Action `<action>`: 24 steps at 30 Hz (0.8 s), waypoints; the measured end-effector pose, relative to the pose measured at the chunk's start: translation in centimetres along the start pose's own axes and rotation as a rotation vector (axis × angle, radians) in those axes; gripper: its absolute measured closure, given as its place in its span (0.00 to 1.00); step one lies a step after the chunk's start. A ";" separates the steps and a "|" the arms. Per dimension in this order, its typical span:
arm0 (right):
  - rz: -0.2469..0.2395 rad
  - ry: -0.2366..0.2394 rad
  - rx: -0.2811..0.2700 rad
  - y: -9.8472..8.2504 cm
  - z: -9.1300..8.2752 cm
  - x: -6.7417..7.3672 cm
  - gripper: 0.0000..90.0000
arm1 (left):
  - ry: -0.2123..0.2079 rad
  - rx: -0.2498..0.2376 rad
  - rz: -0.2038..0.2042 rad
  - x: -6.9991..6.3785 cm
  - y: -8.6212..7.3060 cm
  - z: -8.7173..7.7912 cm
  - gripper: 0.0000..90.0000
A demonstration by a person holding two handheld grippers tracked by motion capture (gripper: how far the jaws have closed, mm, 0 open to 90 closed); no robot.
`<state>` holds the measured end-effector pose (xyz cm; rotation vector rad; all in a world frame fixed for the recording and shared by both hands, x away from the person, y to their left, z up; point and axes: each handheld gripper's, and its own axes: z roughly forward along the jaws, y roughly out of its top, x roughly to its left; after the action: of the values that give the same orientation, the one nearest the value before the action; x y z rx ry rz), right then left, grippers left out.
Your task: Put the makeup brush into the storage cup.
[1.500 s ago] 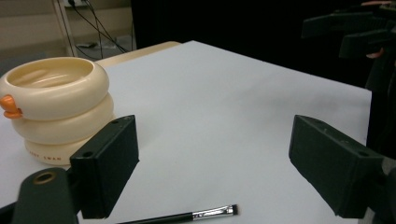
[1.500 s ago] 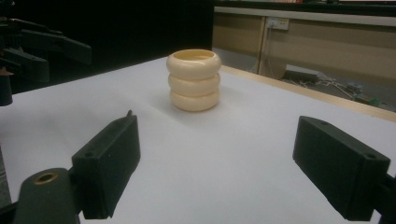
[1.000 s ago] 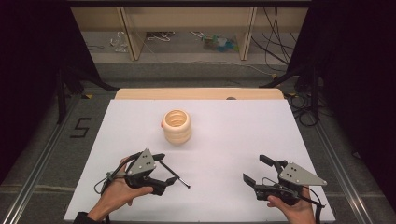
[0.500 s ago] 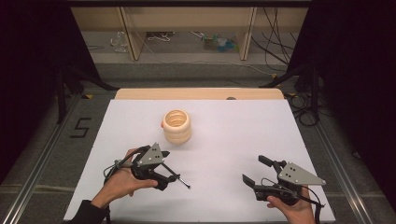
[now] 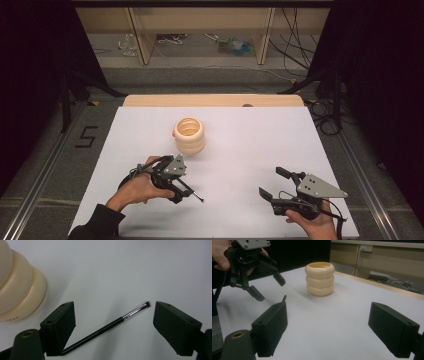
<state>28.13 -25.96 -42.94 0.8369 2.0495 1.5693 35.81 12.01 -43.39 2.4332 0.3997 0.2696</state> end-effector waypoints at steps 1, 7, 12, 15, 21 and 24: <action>0.000 0.005 -0.002 0.0 0.0 0.0 0.19 | -0.004 0.018 0.013 0.1 0.1 0.1 0.20; -0.014 -0.008 -0.013 0.0 0.0 -0.2 0.19 | -0.029 0.059 0.041 0.5 0.8 0.6 0.20; -0.003 0.001 0.007 0.0 -0.1 0.0 0.19 | -0.030 0.073 0.043 0.7 0.9 1.0 0.19; -0.003 0.009 0.001 0.0 0.0 -0.1 0.19 | -0.045 0.090 0.060 0.8 1.0 1.2 0.19; -0.025 0.002 -0.001 0.0 0.0 -0.2 0.19 | -0.079 0.142 0.084 1.0 1.0 2.0 0.22; -0.028 0.003 -0.004 0.0 0.0 -0.2 0.19 | -0.088 0.178 0.095 1.2 0.7 2.6 0.21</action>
<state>28.31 -26.07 -42.96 0.8009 2.0505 1.5606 37.84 10.40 -44.80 2.6324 0.2806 0.1726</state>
